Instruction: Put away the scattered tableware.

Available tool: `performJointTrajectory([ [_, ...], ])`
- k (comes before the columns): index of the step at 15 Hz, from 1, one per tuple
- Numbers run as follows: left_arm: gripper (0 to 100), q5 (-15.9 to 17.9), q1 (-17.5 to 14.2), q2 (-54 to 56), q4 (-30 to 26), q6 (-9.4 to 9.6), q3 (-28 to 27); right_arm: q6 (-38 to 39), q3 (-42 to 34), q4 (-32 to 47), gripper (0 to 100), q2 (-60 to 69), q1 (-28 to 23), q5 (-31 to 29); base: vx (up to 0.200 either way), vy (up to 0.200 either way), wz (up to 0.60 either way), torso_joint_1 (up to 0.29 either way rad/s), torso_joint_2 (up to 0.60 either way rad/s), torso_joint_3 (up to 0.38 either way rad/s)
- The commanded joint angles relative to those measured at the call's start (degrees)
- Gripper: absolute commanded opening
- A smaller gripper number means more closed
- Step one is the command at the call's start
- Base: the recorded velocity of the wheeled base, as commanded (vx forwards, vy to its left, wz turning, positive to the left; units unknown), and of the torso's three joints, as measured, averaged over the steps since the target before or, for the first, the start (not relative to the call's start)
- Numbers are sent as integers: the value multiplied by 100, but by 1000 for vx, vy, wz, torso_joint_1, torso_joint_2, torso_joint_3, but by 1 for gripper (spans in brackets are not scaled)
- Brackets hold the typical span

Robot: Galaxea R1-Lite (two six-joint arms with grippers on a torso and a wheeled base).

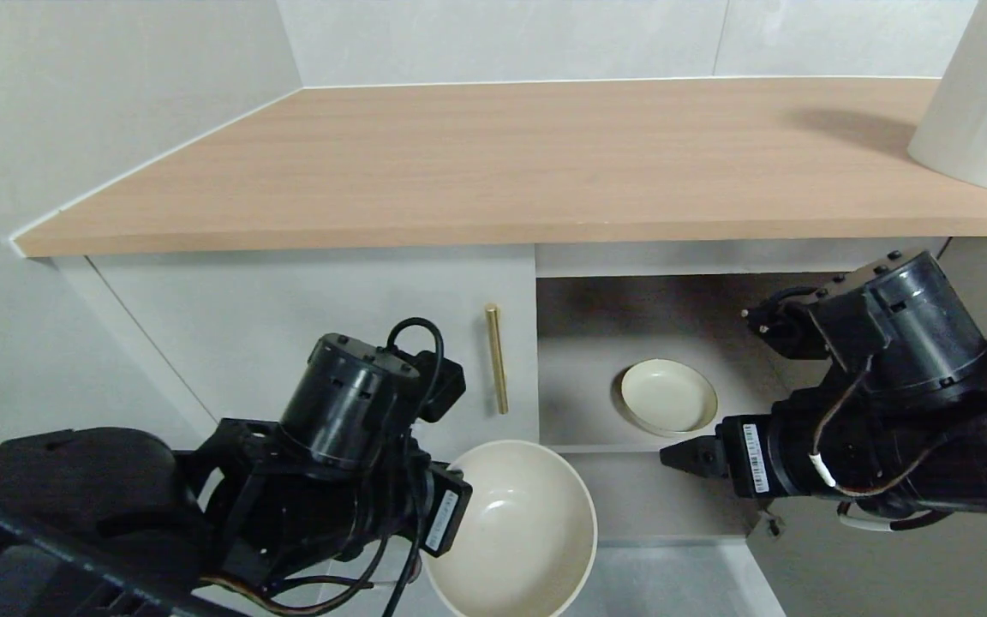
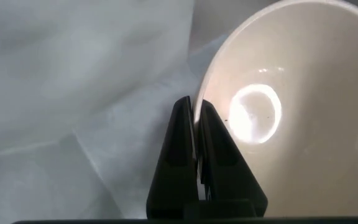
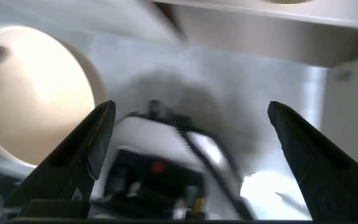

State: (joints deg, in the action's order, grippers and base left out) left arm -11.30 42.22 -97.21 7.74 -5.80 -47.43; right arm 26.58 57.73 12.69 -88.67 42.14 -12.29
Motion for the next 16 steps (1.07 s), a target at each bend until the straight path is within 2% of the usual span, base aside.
performJointTrajectory([
  [1, 0, -188, 340, -404, 78, 0, -249, -74, -96, 14, 100, -212, 224, -353, 0, 0, 0, 0, 0, 0],
  [3, 0, -417, 612, -475, 105, -96, -328, -74, -113, 5, 100, -484, 312, -459, 0, 0, 0, 0, 0, 0],
  [5, 0, -847, 973, -677, 122, -677, -583, -74, -140, 5, 100, -660, 391, -494, 0, 0, 0, 0, 0, 0],
  [6, 0, -1234, 1061, -791, 122, -905, -715, -65, -140, 5, 100, -739, 391, -520, 0, 0, 0, 0, 0, 0],
  [9, 0, -1331, 1061, -826, 140, -940, -785, -47, -140, -100, 100, -748, 391, -520, 0, 0, 0, 0, 0, 0],
  [10, 0, -1331, 1069, -791, 149, -1098, -794, -38, -184, -285, 100, -836, 391, -538, 0, 0, 0, 0, 0, 0],
  [11, 0, -1331, 1069, -765, 149, -1125, -794, -30, -192, -390, 100, -906, 391, -555, 0, 0, 0, 0, 0, 0],
  [16, 0, -1331, 1140, -685, 149, -1142, -785, 41, -298, -926, 100, -1117, 356, -582, 0, 0, 0, 0, 0, 0],
])
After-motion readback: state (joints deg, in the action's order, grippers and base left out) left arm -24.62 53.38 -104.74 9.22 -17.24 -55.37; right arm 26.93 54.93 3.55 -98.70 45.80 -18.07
